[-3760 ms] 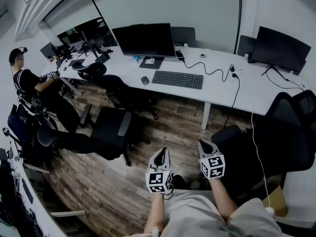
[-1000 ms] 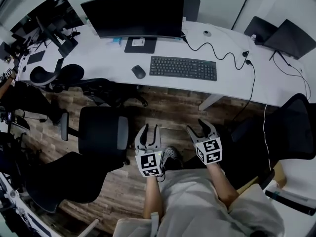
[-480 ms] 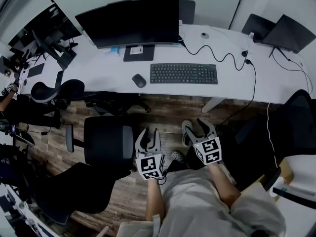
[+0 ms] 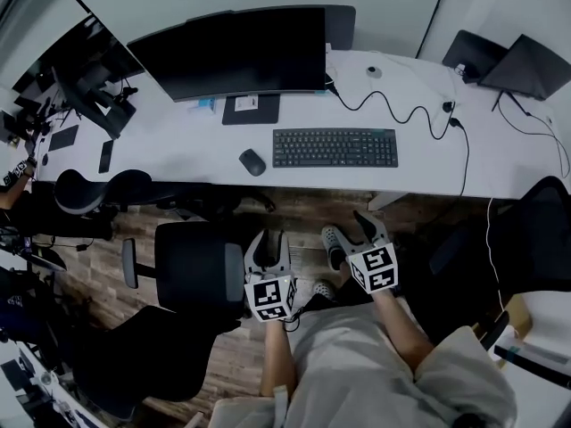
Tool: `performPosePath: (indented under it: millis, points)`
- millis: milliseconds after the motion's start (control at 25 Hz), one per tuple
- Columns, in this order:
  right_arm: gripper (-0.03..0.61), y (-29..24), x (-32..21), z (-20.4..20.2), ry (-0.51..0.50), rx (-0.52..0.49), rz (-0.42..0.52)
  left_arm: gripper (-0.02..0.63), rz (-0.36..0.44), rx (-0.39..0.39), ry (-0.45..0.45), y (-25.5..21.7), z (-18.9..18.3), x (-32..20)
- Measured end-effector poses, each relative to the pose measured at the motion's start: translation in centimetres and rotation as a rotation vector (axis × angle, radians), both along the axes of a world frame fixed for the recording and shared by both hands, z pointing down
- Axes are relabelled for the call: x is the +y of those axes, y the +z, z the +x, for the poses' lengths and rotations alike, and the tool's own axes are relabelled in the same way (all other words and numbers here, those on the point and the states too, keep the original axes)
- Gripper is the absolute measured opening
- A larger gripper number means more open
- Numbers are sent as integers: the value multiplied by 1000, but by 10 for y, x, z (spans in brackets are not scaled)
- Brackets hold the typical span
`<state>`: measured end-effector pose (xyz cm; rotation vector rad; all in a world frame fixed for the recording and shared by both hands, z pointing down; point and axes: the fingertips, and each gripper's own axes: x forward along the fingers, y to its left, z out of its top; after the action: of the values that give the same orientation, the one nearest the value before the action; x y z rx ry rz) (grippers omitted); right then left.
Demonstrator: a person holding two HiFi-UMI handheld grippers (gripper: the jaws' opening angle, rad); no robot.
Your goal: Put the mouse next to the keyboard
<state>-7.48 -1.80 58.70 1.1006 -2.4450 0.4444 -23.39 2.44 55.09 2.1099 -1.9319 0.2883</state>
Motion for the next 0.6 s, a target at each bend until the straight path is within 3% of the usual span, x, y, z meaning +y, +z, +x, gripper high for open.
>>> performPosePath:
  millis: [400, 600]
  points:
    - [245, -11, -65, -36, -130, -1, 30, 152, -1, 11, -35, -5, -19, -74]
    - [247, -8, -97, -53, -192, 0, 16, 152, -5, 67, -68, -4, -29, -107]
